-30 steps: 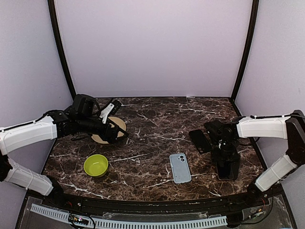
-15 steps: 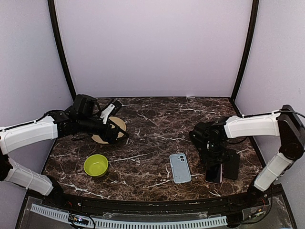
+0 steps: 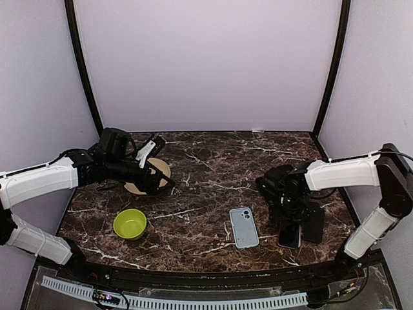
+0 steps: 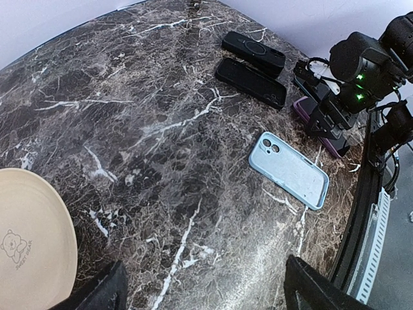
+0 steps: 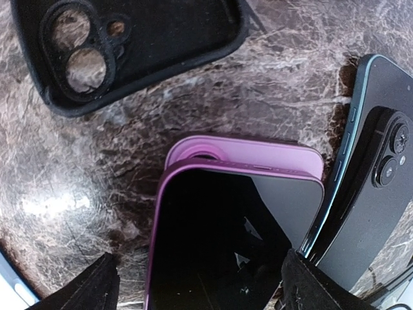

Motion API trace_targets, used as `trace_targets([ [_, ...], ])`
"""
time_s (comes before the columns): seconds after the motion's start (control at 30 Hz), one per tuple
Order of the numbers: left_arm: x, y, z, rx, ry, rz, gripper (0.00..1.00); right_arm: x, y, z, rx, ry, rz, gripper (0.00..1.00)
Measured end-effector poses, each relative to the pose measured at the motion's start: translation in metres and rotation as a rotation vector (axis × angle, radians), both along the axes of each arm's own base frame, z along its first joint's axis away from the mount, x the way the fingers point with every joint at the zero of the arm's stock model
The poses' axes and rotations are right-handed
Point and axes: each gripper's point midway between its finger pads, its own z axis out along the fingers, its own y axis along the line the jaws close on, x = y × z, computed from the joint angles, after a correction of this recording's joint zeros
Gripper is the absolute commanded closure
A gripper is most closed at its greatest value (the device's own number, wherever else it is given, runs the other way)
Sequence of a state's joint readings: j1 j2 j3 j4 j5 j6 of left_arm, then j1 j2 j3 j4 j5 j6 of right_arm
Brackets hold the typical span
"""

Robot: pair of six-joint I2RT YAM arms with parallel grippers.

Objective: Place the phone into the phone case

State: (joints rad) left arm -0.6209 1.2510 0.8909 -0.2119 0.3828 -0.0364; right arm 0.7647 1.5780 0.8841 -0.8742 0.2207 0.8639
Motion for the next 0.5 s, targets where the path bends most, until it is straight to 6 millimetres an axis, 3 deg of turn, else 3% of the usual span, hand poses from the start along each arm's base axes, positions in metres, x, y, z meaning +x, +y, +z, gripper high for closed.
trace_targets([
  [0.37, -0.0005, -0.0004, 0.0001, -0.002, 0.001, -0.003, 0.14, -0.0044, -0.0099, -0.0009, -0.017, -0.02, -0.039, 0.03],
  [0.43, -0.0005, -0.0004, 0.0001, -0.002, 0.001, -0.003, 0.14, -0.0046, -0.0101, -0.0007, -0.017, -0.021, -0.045, 0.06],
  [0.5, -0.0005, -0.0005, 0.0, -0.002, 0.002, -0.003, 0.14, -0.0048, -0.01, -0.0007, -0.014, -0.022, -0.047, 0.14],
])
